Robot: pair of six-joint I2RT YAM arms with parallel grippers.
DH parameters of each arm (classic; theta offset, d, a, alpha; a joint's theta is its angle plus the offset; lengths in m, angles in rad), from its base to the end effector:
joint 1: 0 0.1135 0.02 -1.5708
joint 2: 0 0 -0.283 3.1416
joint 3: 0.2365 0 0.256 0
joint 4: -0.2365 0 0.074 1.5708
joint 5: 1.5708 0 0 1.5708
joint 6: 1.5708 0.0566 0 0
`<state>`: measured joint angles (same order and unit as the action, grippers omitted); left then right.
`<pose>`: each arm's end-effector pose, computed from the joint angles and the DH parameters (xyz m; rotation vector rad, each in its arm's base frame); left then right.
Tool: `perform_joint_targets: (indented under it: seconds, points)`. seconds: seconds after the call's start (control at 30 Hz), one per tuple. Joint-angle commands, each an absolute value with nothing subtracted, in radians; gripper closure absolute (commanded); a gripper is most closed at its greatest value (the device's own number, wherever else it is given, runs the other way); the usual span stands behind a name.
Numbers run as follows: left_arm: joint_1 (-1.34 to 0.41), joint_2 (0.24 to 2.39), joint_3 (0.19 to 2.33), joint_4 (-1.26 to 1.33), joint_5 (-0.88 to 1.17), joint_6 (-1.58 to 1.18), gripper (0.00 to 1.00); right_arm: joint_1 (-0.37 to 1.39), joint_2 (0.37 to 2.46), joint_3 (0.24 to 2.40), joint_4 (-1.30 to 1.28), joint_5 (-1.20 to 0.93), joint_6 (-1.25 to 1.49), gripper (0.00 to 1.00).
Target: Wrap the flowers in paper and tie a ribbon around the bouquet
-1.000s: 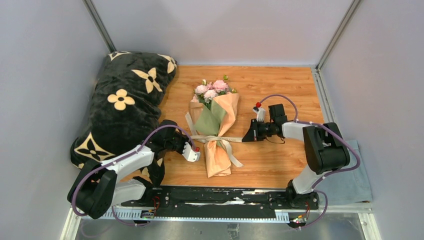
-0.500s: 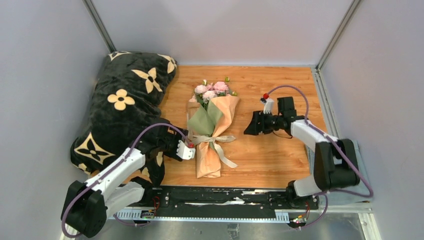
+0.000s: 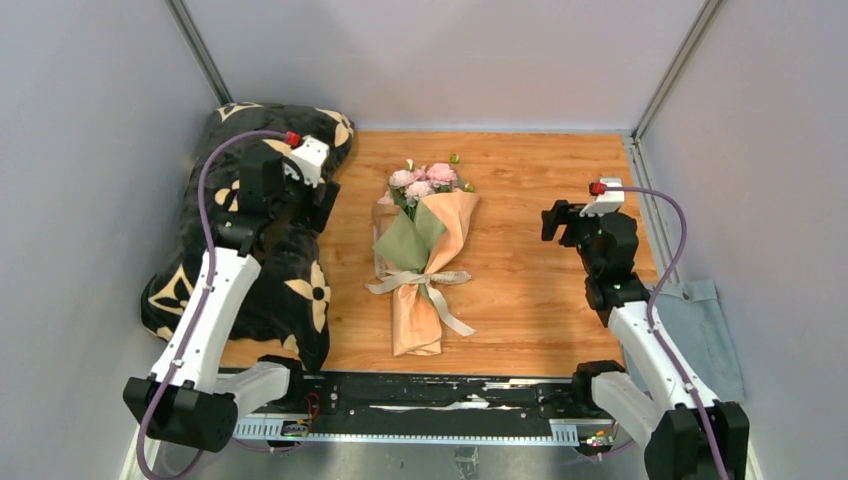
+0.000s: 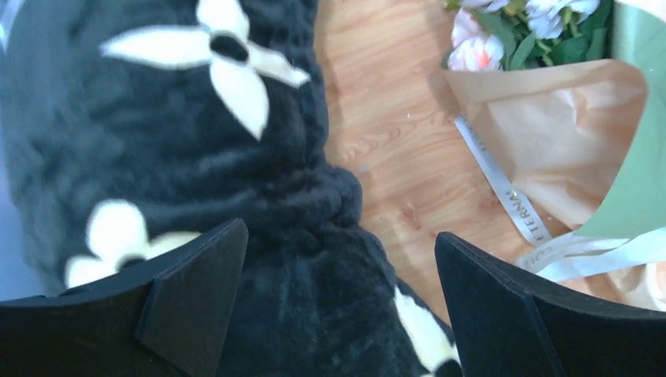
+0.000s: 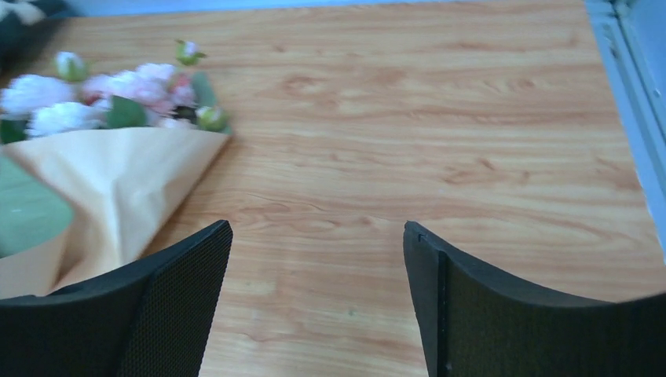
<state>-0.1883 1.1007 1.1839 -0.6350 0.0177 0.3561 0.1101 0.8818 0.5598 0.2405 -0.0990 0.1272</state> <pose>0.2415 -0.0470 0.3778 0.5810 2.0425 0.0807 0.2231 0.0303 0.2995 -0.0615 1.6573 0.2622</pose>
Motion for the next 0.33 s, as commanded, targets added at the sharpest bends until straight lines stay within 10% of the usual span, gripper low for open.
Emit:
perform_joint_targets:
  seconds: [0.0,0.3]
  points:
    - [-0.161,1.064,1.023,-0.589,-0.013,0.116,0.01,0.099,0.909,0.497,0.313,0.133,0.138,0.15]
    - [-0.16,1.002,0.804,-0.303,-0.044,0.204,0.0,0.098,0.943,0.445,0.319,0.294,0.172,0.15]
